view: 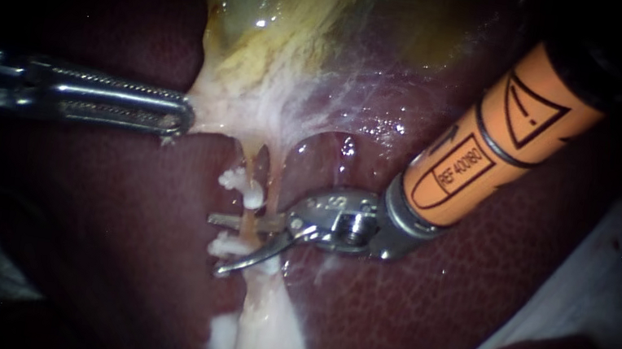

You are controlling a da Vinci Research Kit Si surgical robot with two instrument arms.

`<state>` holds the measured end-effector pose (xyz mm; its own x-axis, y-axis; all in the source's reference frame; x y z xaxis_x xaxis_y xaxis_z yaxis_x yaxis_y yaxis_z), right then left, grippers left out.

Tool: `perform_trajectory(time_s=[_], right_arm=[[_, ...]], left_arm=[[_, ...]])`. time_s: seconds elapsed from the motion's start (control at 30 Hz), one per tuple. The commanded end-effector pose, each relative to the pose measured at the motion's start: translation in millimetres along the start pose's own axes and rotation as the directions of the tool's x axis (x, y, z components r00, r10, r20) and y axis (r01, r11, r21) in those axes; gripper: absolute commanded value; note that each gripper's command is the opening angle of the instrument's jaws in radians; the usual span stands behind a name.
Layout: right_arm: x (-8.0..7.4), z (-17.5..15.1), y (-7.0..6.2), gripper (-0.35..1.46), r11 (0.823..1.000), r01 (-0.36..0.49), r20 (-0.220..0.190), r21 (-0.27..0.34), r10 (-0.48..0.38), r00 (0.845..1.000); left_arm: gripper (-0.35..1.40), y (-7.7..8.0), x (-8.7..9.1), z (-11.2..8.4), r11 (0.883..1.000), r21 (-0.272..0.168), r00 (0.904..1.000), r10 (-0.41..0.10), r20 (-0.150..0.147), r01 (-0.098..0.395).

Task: Go to the cutting position left tube

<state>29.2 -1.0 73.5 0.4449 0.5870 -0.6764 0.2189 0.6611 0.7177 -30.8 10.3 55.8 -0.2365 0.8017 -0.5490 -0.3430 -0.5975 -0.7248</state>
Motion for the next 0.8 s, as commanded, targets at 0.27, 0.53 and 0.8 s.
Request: perform_trajectory(time_s=[0.27,0.53,0.8], right_arm=[[1.0,0.8,0.0,1.13,0.999,-0.025,-0.05,-0.021,0.024,0.998],[2.3,0.9,-0.7,1.16,0.999,-0.048,-0.093,-0.005,0.047,0.995],[4.7,0.4,-2.6,1.16,0.997,-0.068,-0.141,0.025,0.07,0.988]], left_arm=[[-0.35,0.1,0.1,0.3,1.0,0.002,1.0,0.0,-0.001,0.0],[-0.35,0.3,0.1,0.4,1.0,0.003,1.0,0.0,-0.001,0.0],[-0.35,0.3,0.0,0.4,1.0,0.003,1.0,0.0,-0.001,0.0]])
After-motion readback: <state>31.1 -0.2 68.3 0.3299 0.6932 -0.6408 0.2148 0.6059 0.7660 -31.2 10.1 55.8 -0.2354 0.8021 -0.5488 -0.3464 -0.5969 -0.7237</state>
